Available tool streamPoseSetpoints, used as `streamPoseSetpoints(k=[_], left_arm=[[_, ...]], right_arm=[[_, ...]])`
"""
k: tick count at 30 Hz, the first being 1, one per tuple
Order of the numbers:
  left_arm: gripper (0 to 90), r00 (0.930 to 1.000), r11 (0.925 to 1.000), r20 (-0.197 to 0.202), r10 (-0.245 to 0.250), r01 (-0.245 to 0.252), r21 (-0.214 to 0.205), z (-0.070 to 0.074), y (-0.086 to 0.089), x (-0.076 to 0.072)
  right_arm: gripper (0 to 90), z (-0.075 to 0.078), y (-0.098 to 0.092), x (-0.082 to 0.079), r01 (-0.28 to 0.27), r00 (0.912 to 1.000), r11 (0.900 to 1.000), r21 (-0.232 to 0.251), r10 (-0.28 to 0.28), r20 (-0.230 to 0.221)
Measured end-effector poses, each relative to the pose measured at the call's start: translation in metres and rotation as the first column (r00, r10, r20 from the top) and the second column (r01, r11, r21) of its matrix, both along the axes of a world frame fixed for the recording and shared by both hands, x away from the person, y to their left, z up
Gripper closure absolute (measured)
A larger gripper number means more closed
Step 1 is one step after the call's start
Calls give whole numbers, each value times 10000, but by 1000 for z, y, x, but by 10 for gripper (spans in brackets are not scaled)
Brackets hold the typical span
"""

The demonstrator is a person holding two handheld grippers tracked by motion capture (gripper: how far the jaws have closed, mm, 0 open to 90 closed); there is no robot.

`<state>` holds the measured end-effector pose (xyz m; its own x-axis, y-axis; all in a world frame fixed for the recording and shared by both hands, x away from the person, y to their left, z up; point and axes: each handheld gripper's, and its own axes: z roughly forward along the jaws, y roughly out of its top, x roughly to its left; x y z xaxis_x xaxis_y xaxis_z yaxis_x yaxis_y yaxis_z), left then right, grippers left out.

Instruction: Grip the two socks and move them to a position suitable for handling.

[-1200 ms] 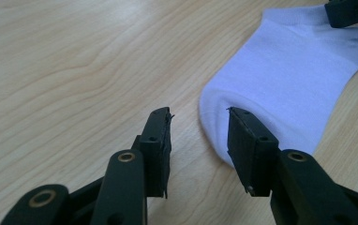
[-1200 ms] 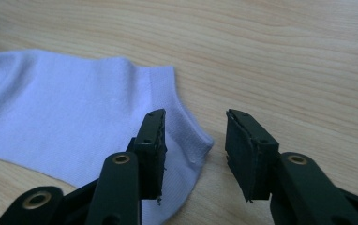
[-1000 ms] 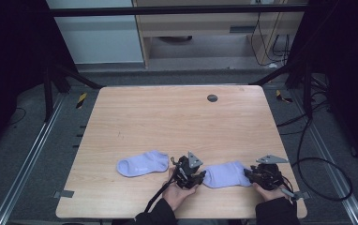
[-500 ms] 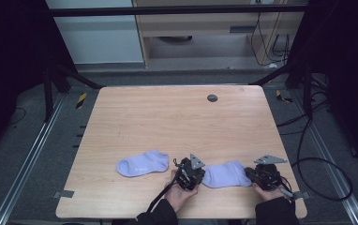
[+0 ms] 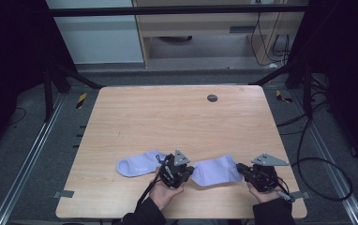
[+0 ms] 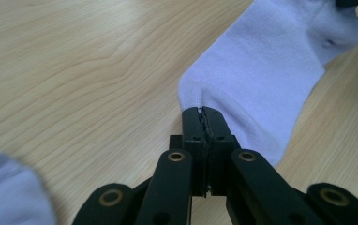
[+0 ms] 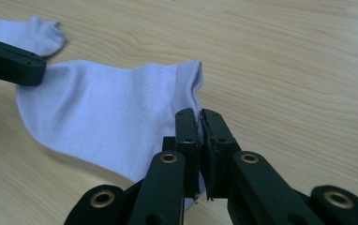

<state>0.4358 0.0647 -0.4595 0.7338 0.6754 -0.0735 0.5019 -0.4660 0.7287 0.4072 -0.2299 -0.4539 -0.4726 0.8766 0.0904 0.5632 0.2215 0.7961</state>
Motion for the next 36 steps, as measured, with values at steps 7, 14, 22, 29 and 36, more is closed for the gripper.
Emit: streamPoseSetpoints(k=[7, 14, 22, 29, 36], left_arm=[[883, 10000, 9995, -58, 74, -72, 304, 2, 36, -5], [883, 9994, 9974, -123, 312, -303, 651, 0, 61, -6], [883, 9973, 9961, -495, 538, -501, 731, -11, 84, -8], [882, 9964, 9944, -566, 626, -574, 883, -18, 89, -6], [850, 9962, 9939, -564, 662, -609, 923, -25, 88, -5]], right_arm=[[866, 1, 33, -3, -658, 9977, 9974, 305, 663, -151], [865, -6, 59, -3, -1118, 9931, 9929, 411, 1131, -324], [864, -15, 78, -4, -1381, 9886, 9896, 405, 1402, -540], [863, -22, 88, -4, -1564, 9847, 9874, 224, 1576, -747], [850, -27, 84, -4, -1410, 9852, 9900, 22, 1405, -985]])
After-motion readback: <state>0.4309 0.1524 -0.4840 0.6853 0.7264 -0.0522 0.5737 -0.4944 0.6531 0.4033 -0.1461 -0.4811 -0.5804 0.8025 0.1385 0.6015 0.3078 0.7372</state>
